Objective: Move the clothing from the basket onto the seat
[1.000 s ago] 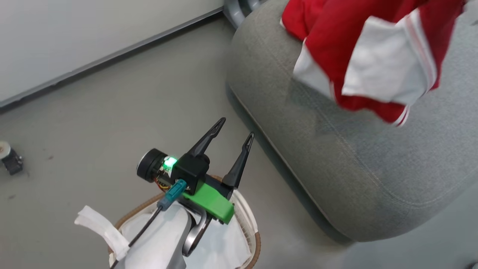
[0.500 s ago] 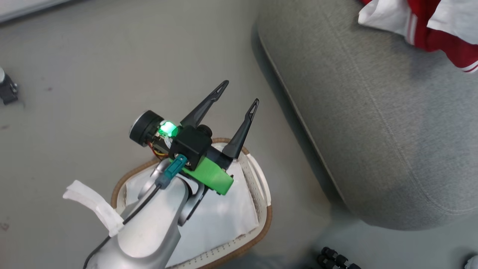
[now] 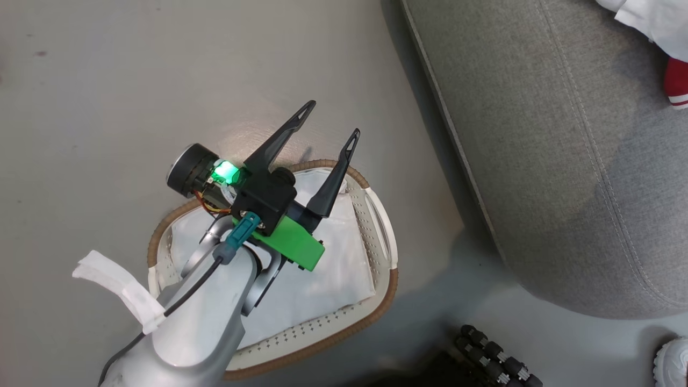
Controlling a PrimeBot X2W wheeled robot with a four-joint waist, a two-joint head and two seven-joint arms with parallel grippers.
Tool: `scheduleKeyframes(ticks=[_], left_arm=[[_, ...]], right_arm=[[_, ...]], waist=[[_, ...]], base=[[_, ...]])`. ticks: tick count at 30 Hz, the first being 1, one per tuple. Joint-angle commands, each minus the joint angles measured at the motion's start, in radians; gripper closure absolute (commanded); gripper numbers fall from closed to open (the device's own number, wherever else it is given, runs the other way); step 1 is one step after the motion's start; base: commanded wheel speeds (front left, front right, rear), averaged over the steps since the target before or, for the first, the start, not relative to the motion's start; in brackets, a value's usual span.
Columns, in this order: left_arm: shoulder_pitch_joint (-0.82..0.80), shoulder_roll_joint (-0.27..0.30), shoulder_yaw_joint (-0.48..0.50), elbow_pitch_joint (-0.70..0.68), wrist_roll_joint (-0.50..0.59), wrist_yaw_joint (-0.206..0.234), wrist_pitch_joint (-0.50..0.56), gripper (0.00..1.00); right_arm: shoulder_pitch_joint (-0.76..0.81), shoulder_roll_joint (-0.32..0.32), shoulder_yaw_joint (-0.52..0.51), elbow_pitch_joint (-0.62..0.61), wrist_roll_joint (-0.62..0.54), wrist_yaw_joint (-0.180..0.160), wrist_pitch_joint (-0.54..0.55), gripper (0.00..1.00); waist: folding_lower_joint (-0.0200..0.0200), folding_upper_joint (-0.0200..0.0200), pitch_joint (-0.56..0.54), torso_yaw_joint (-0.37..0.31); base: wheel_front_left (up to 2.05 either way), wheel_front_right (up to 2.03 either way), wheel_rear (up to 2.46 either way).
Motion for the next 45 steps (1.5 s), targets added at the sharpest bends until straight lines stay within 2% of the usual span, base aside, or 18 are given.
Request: scheduleKeyframes(ticks=[1,7,12,14,15,16,24,33,45], left_arm=[[0.001,0.012,0.002,-0.008,-0.004,0.008,0.002,0.00],[0.004,0.021,0.002,-0.018,-0.012,0.011,0.011,0.00],[0.007,0.025,0.001,-0.016,-0.020,0.015,0.010,0.00],[0.008,0.025,0.000,-0.012,-0.021,0.016,0.006,0.00],[0.010,0.024,0.000,-0.010,-0.023,0.017,0.004,0.00],[0.011,0.022,0.000,-0.008,-0.025,0.018,0.003,0.00],[0.032,0.013,0.006,0.023,-0.047,0.024,-0.020,0.00],[0.078,-0.008,0.040,0.061,-0.089,0.033,-0.047,0.00],[0.185,-0.062,0.190,0.038,-0.126,0.041,-0.050,0.00]], right_arm=[[0.017,0.012,-0.011,0.019,-0.004,-0.001,-0.003,1.00],[0.036,0.048,-0.028,0.077,-0.040,-0.001,-0.002,1.00],[0.050,0.065,-0.039,0.064,-0.068,-0.001,-0.002,1.00],[0.061,0.072,-0.048,0.055,-0.076,-0.001,-0.002,0.57],[0.067,0.077,-0.053,0.049,-0.079,-0.001,-0.002,0.05],[0.073,0.081,-0.056,0.043,-0.082,-0.001,-0.002,0.00],[0.154,0.108,-0.049,0.000,-0.102,-0.001,-0.002,0.00],[0.266,0.100,0.001,-0.070,-0.084,-0.001,-0.002,0.00],[0.282,0.073,0.108,-0.121,-0.052,-0.001,-0.002,0.00]], waist=[[-0.0002,-0.0001,0.013,-0.006],[-0.0002,-0.0001,0.017,-0.013],[-0.0002,-0.0001,0.006,-0.014],[-0.0002,-0.0001,-0.004,-0.013],[-0.0002,-0.0001,-0.011,-0.012],[-0.0002,-0.0001,-0.016,-0.012],[-0.0002,-0.0001,-0.089,-0.010],[-0.0002,-0.0001,-0.206,0.014],[-0.0002,-0.0001,-0.393,0.109]], base=[[0.00,0.00,0.00],[0.00,0.00,0.00],[0.00,0.00,0.00],[0.00,0.00,0.00],[0.00,0.00,0.00],[0.00,0.00,0.00],[0.00,0.00,0.00],[0.00,0.00,0.00],[0.00,0.00,0.00]])
